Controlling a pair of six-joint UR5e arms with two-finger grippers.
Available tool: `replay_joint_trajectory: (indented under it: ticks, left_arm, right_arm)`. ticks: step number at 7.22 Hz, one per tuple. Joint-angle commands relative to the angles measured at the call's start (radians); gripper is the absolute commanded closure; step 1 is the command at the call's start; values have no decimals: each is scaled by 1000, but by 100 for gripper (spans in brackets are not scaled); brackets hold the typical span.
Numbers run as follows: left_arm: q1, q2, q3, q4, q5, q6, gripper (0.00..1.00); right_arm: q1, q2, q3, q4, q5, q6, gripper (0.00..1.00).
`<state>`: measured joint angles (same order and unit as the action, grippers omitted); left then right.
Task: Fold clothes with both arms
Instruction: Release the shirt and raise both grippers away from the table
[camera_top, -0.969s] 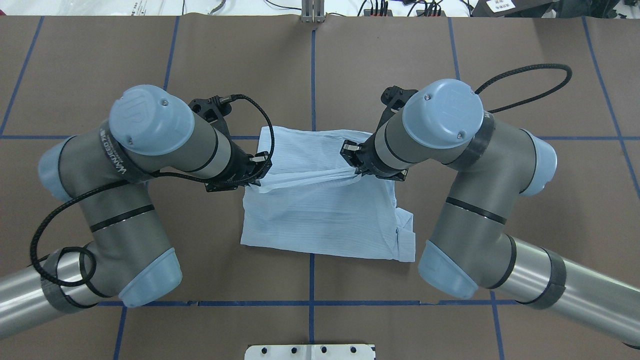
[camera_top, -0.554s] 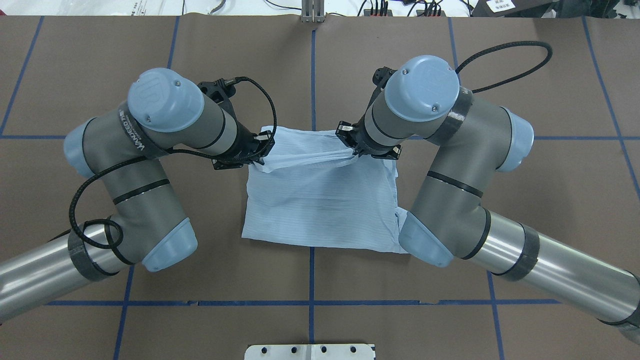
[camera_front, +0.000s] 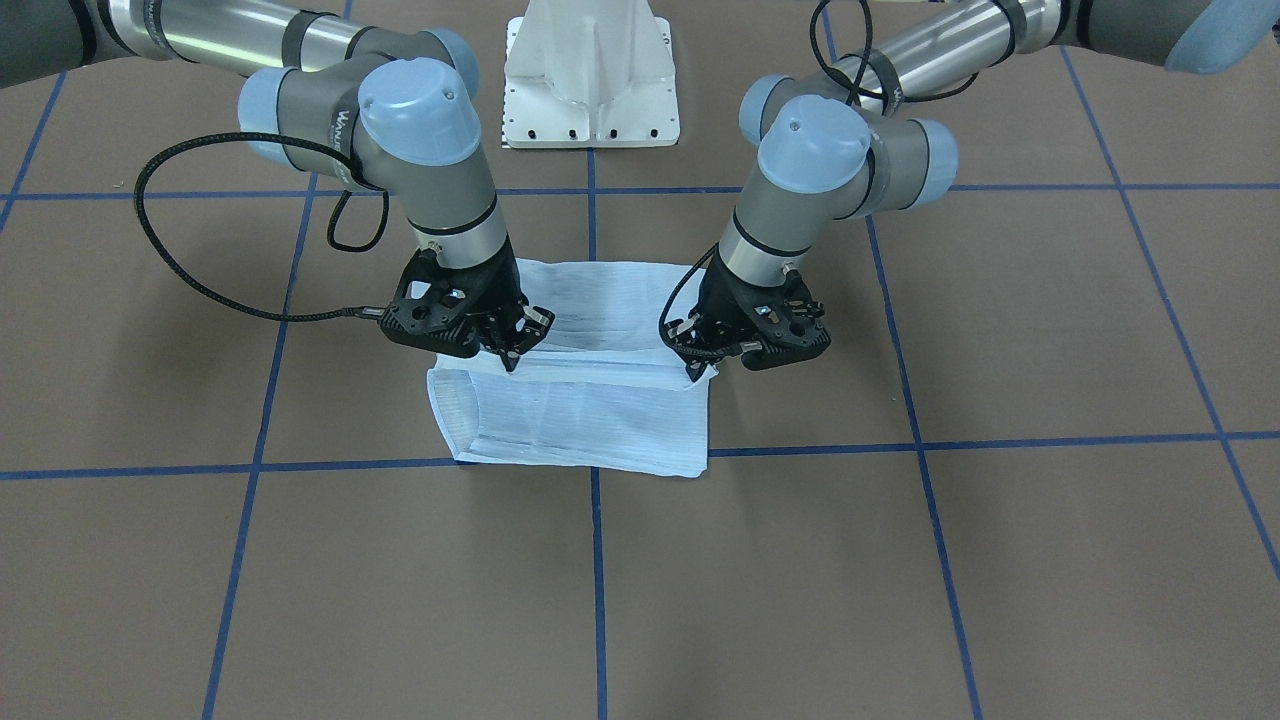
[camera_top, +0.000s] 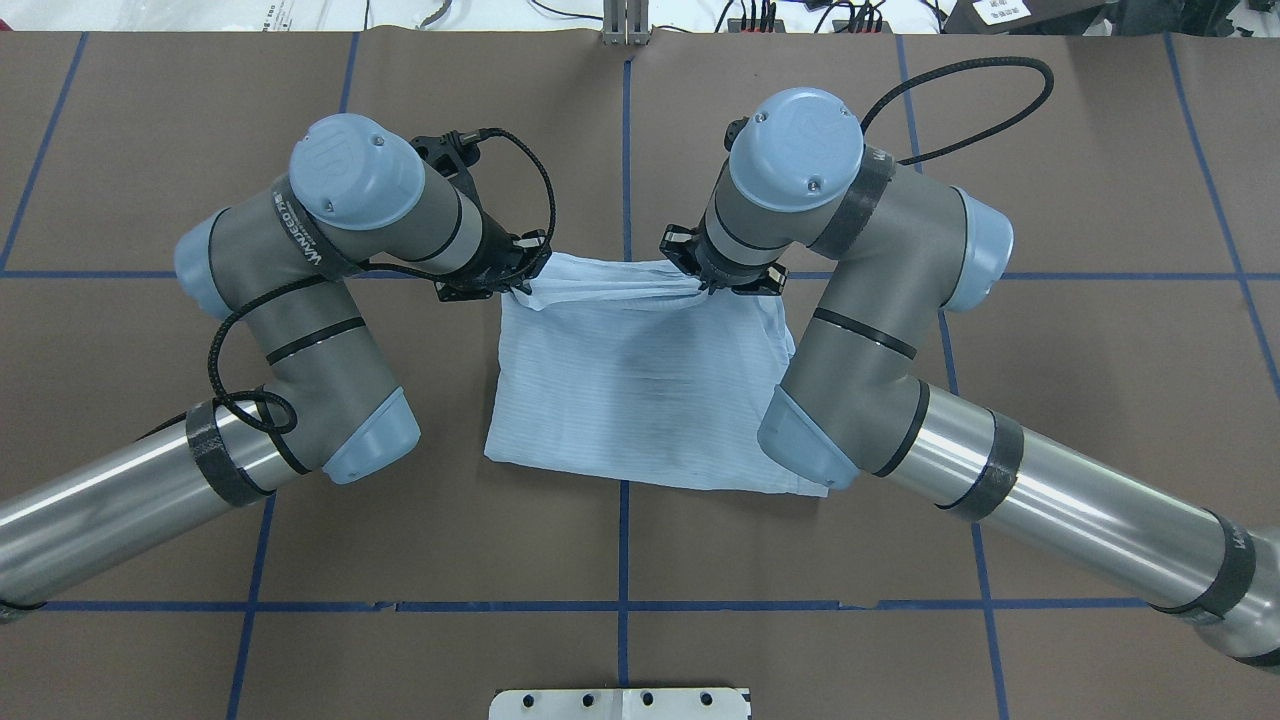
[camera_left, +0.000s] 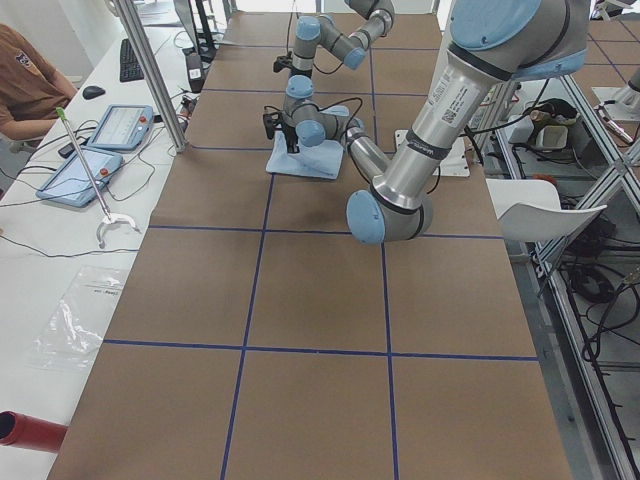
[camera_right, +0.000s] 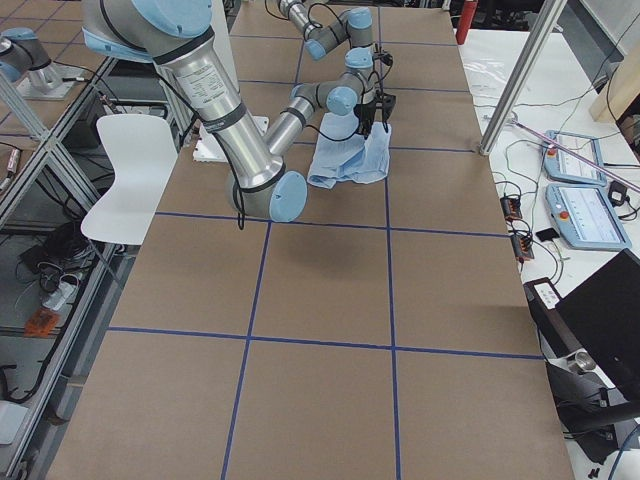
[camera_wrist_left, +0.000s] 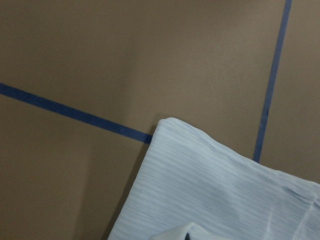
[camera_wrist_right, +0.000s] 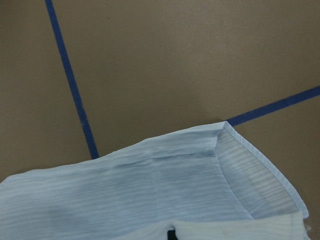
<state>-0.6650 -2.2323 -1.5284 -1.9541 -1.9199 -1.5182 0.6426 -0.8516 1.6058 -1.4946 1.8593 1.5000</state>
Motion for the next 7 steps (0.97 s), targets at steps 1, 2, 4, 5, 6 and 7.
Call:
replay_joint_trajectory:
  ticks: [1,2,4,5,6,7]
  left_arm:
    - [-1,-7,24,-23,-1,-2,100]
    - [-1,-7,24,-23,-1,1,100]
    - [-1,-12,24,-28,1,-8,26]
    - [-1,-13,24,-25,1,-11,1]
    - [-2,-12,24,-23,1,-19,1]
    - [-11,-9,24,-17,1,-19,1]
  right_arm:
    - [9,20,-55,37,1,2,100]
    - [9,20,-61,45,1,5,100]
    - [16,23,-66,56,1,17,2]
    - [16,22,-78,82,1,34,1]
    - [17,22,-92,100,1,39,1]
    - [17,19,-93,105,1,39,1]
